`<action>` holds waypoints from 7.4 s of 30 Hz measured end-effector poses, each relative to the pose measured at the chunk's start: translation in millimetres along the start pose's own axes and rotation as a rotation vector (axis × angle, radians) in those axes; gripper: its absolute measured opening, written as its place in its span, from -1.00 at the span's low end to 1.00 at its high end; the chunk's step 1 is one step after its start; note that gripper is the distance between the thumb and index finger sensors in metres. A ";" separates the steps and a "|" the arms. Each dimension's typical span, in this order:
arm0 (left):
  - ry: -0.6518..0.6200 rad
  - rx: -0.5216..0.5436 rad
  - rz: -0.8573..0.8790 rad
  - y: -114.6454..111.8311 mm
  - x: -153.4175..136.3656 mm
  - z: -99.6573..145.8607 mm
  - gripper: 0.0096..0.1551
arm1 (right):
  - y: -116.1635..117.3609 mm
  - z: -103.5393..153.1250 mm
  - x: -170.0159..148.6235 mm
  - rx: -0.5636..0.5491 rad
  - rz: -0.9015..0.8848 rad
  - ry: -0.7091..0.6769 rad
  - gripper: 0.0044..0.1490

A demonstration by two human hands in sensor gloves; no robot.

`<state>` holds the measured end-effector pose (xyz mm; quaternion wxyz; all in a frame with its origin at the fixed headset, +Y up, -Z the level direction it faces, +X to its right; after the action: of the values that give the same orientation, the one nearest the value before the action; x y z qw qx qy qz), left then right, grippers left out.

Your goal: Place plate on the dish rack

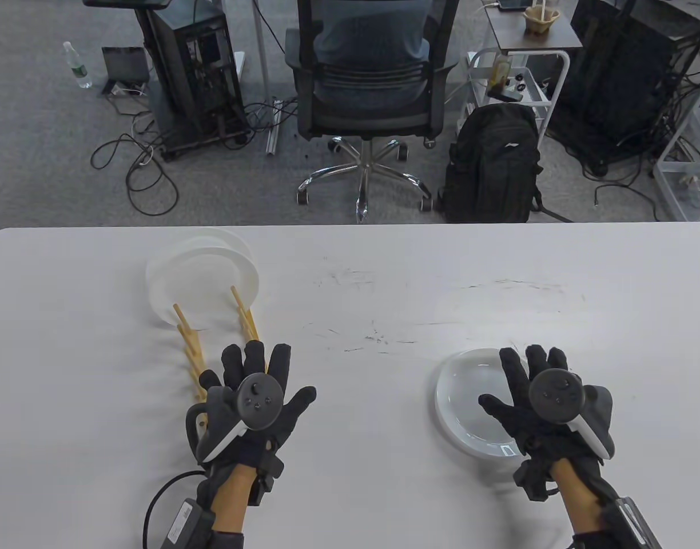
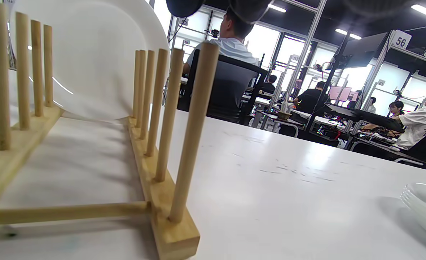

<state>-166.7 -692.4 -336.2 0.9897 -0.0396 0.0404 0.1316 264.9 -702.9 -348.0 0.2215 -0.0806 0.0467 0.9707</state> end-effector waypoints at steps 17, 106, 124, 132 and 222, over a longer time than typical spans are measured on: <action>-0.009 -0.006 0.019 -0.8 2.1 -0.8 0.00 | -0.6 9.1 17.8 0.089 0.012 -0.068 0.11; -0.056 0.098 0.779 82.8 1.8 -5.3 -0.49 | -3.8 7.7 49.0 0.060 -0.466 -0.149 -0.20; 0.177 0.294 -0.199 158.8 -60.8 -128.9 -0.54 | -6.0 -16.9 -0.2 0.043 -0.198 0.018 -0.06; 0.238 0.042 -0.246 113.6 -75.1 -169.4 -0.55 | -4.4 -17.2 -2.3 0.066 -0.191 0.043 -0.07; -0.320 -0.227 1.051 -14.1 77.0 12.2 -0.06 | 49.1 8.1 55.7 0.494 -1.244 -0.010 -0.26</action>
<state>-88.0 -685.0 -330.1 0.7744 -0.1002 -0.1102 0.6150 192.8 -722.4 -347.3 0.7522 -0.0348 0.2112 0.6232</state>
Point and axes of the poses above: the tracker on the back of each hand, its own x axis roughly to the thumb side, its own z axis roughly from the fingertips to the wrist, y = z × x, the point moved 5 cm from there along -z, roughly from the wrist to the fingertips, and after that the axes turned 9 degrees about y, right-handed, at the moved point
